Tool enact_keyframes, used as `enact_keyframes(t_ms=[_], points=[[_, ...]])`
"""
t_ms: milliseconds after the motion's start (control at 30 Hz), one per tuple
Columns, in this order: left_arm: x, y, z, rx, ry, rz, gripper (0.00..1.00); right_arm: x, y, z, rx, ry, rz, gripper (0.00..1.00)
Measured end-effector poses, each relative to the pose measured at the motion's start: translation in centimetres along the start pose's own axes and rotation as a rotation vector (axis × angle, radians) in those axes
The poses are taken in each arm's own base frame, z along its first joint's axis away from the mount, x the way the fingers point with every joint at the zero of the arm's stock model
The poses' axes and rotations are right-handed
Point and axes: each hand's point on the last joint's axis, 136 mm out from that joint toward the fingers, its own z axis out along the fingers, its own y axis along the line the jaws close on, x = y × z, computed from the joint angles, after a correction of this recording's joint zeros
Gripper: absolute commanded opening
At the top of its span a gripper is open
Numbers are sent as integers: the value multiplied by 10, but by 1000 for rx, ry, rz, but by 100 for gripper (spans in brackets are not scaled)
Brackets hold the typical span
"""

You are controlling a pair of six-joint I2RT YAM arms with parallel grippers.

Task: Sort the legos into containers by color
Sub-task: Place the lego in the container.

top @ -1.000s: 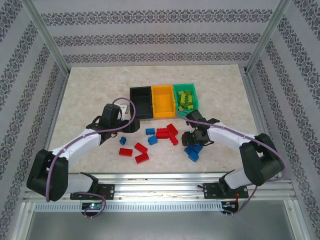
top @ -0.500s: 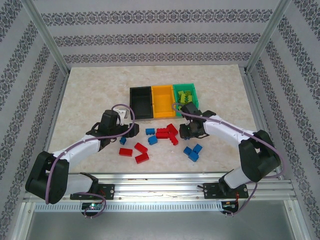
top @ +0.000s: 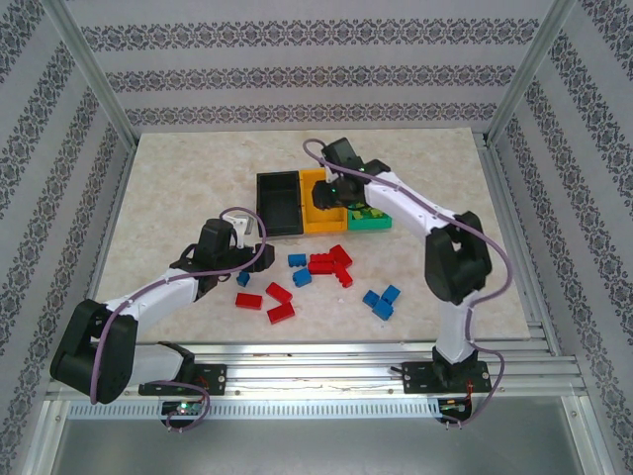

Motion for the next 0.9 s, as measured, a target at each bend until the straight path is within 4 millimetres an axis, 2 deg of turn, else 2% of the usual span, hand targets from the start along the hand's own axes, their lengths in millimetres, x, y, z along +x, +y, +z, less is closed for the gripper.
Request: enact_keyframes(t_ms=[200, 267, 400, 567, 633, 733, 900], points=[[-1, 0, 0, 2, -5, 1, 78, -15, -9, 28, 14, 20, 14, 36], [-1, 0, 0, 2, -5, 1, 78, -17, -15, 32, 25, 24, 23, 38], [0, 0, 1, 1, -2, 0, 78, -21, -29, 42, 40, 36, 43, 49], [1, 1, 2, -1, 4, -1, 78, -15, -33, 44, 44, 48, 46, 50], [3, 1, 3, -2, 10, -2, 78, -10, -31, 41, 40, 48, 41, 50], [3, 2, 4, -3, 13, -3, 78, 13, -25, 26, 37, 73, 27, 50], [3, 2, 4, -3, 13, -3, 79, 61, -9, -20, 16, 80, -23, 50]])
